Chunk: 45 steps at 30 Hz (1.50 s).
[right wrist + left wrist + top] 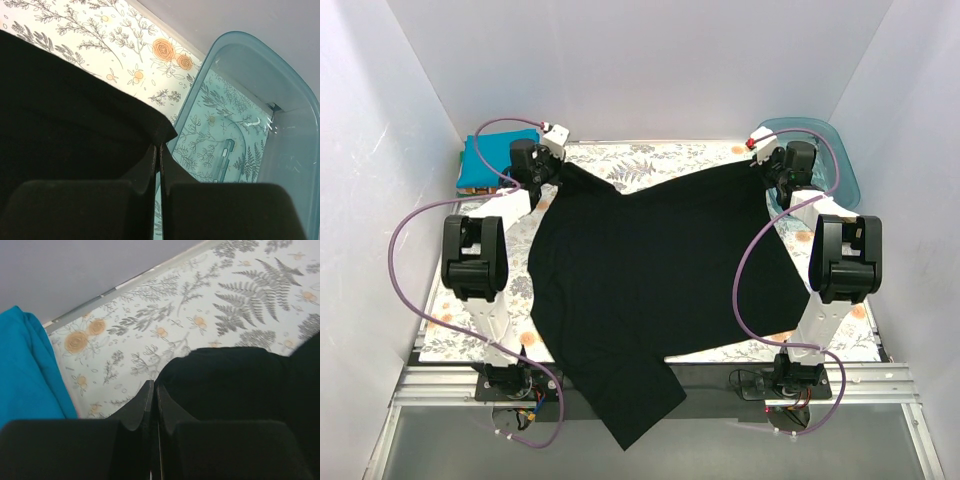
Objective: Fold and stack the t-shirts
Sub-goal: Fold the tshirt
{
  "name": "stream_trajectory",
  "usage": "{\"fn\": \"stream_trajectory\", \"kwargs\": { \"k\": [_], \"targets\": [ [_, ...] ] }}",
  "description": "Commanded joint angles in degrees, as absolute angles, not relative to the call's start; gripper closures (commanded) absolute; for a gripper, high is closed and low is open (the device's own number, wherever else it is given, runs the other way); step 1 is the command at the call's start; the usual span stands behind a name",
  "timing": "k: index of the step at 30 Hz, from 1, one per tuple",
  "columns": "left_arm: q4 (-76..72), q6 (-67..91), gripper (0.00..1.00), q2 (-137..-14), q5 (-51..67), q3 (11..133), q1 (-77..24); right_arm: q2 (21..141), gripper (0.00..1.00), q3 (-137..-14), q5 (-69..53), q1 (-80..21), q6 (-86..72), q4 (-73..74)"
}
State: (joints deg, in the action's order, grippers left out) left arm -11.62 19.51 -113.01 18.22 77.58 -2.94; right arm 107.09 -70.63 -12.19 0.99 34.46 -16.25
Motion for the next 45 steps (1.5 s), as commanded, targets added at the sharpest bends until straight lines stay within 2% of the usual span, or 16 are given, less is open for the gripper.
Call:
{"fn": "stream_trajectory", "kwargs": {
  "k": [1, 13, 25, 31, 36, 45],
  "targets": [
    [-11.1, 17.3, 1.0, -102.3, 17.7, 74.1, -3.9, 106.6, 0.99, -73.1, -12.7, 0.8, 35.9, -18.5],
    [2.9, 18.4, 1.0, -84.7, 18.4, 63.7, -6.8, 98.8, 0.99, -66.4, -13.4, 1.0, 41.2, -17.1],
    [27.6, 28.6, 1.0, -67.9, 12.2, 56.4, -18.4, 92.8, 0.99, -59.0, -16.0, 3.2, 47.6, -16.8],
    [33.7, 33.0, 1.0, -64.9, 11.7, 52.0, -24.4, 92.3, 0.99, -56.7, -17.2, 3.7, 50.5, -16.8],
    [36.1, 34.3, 1.0, -63.8, 18.3, 49.6, -26.2, 91.8, 0.99, -54.5, -17.7, 4.4, 53.9, -16.9],
    [41.2, 29.8, 1.0, -67.4, 24.8, 52.2, -30.1, 91.1, 0.99, -51.1, -18.1, 5.3, 59.1, -16.9]
  ]
}}
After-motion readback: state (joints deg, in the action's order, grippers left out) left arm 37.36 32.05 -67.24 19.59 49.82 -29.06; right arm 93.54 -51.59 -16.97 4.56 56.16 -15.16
